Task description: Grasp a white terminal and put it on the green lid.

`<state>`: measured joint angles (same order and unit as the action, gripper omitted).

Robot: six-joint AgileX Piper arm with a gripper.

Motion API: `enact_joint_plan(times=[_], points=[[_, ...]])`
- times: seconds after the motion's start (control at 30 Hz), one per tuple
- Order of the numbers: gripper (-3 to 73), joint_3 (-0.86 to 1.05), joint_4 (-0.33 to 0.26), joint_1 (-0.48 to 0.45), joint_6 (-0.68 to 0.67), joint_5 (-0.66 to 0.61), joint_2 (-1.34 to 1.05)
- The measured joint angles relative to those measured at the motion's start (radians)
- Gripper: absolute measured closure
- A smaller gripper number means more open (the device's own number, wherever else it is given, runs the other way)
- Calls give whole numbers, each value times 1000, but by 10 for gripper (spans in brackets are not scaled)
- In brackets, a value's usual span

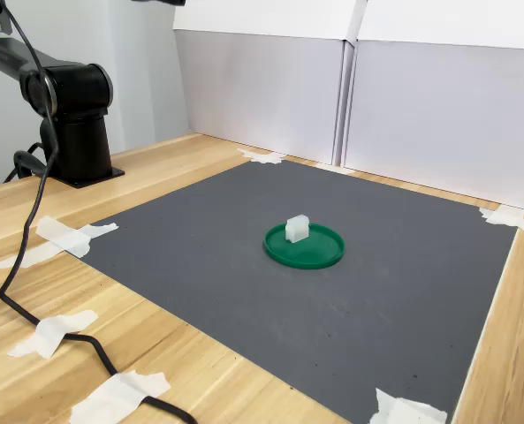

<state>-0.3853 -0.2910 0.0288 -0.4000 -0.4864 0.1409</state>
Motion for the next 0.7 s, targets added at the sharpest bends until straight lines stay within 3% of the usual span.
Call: enact_joint_plan(times=[0.27,0.7], points=[[711,130,-8,0,-2,-1,-79],[711,139,-12,0,-2,3,-152]])
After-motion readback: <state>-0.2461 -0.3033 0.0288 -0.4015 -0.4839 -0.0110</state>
